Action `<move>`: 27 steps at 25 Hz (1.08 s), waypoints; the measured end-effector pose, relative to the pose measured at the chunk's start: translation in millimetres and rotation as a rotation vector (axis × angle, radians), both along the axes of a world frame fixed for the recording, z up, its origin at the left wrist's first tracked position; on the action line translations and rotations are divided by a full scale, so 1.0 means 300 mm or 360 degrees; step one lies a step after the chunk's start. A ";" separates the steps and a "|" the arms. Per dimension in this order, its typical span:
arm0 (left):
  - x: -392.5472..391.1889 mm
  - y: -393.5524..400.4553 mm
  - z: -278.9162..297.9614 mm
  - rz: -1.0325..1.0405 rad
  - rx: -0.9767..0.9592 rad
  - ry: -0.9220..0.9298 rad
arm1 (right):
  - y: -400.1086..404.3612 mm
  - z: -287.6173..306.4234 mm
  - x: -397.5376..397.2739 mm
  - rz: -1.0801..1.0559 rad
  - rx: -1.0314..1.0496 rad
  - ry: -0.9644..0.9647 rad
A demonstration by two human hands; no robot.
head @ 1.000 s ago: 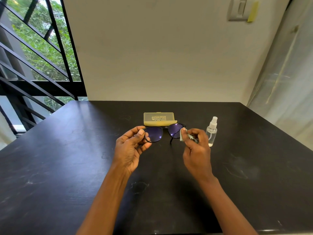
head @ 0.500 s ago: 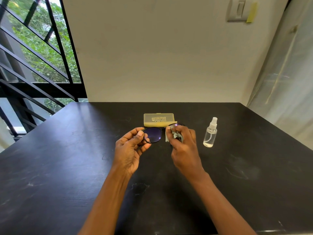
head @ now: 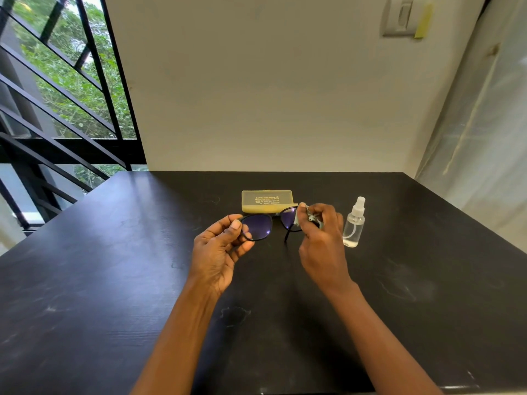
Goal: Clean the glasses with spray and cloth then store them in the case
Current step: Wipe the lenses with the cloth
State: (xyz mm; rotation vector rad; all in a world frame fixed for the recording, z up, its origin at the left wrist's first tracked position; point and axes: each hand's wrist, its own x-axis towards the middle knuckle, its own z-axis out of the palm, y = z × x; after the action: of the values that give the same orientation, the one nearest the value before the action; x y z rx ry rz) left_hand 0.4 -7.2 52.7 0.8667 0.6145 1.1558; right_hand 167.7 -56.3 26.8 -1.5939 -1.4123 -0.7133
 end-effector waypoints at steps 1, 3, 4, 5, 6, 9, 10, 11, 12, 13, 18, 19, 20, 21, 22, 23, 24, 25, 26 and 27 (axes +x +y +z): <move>0.000 0.000 -0.001 0.0005 -0.0001 0.0001 | 0.004 0.003 -0.009 0.0002 -0.0006 -0.0029; 0.002 -0.001 -0.002 0.0011 0.0001 0.0006 | 0.003 -0.001 -0.028 0.0039 -0.0028 -0.0090; 0.005 -0.002 -0.002 0.0012 0.0004 0.0006 | -0.003 -0.008 -0.035 0.0059 -0.0034 -0.0117; 0.008 -0.003 -0.003 0.0016 0.0006 0.0002 | -0.010 -0.016 -0.039 0.0081 -0.0042 -0.0137; 0.010 -0.003 -0.002 0.0021 0.0005 -0.0001 | -0.020 -0.025 -0.043 0.0103 -0.0053 -0.0149; 0.009 0.000 0.000 0.0033 -0.0005 -0.0005 | -0.048 -0.054 -0.026 0.0127 -0.0095 -0.0180; 0.007 0.001 0.001 0.0033 -0.0007 -0.0005 | -0.054 -0.062 -0.013 0.0115 -0.0105 -0.0183; 0.005 0.001 0.001 0.0032 -0.0007 -0.0005 | -0.057 -0.068 0.002 0.0097 -0.0110 -0.0172; 0.004 0.001 0.001 0.0030 -0.0009 -0.0006 | -0.055 -0.070 0.015 0.0080 -0.0108 -0.0145; 0.003 0.002 0.000 0.0029 -0.0012 -0.0004 | -0.050 -0.067 0.025 0.0066 -0.0096 -0.0107; 0.005 -0.002 0.000 0.0021 -0.0020 0.0012 | -0.009 -0.008 0.011 0.0005 -0.0018 -0.0073; 0.006 -0.004 0.001 0.0023 -0.0018 0.0015 | -0.005 -0.005 0.003 0.0005 -0.0018 -0.0124; 0.007 -0.005 0.002 0.0025 -0.0016 0.0017 | -0.006 -0.007 -0.006 0.0017 -0.0026 -0.0179; 0.008 -0.005 0.002 0.0030 -0.0016 0.0017 | -0.011 -0.014 -0.013 0.0035 -0.0042 -0.0228; 0.007 -0.004 0.003 0.0036 -0.0016 0.0017 | -0.019 -0.024 -0.018 0.0052 -0.0063 -0.0271; 0.007 -0.001 0.003 0.0040 -0.0014 0.0018 | -0.028 -0.035 -0.019 0.0066 -0.0085 -0.0306; 0.006 0.001 0.003 0.0041 -0.0012 0.0019 | -0.040 -0.048 -0.016 0.0074 -0.0105 -0.0334; 0.005 0.002 0.003 0.0039 -0.0012 0.0021 | -0.051 -0.059 -0.009 0.0078 -0.0119 -0.0351; 0.003 0.003 0.002 0.0036 -0.0012 0.0026 | -0.061 -0.069 0.001 0.0079 -0.0127 -0.0351; 0.001 0.002 0.001 0.0032 -0.0013 0.0032 | -0.068 -0.076 0.015 0.0075 -0.0127 -0.0332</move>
State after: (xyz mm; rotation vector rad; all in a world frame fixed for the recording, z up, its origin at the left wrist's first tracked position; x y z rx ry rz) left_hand 0.8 -6.5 53.2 0.8679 0.6452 1.1632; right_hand 172.1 -76.8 4.1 -1.5773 -1.6421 -0.8236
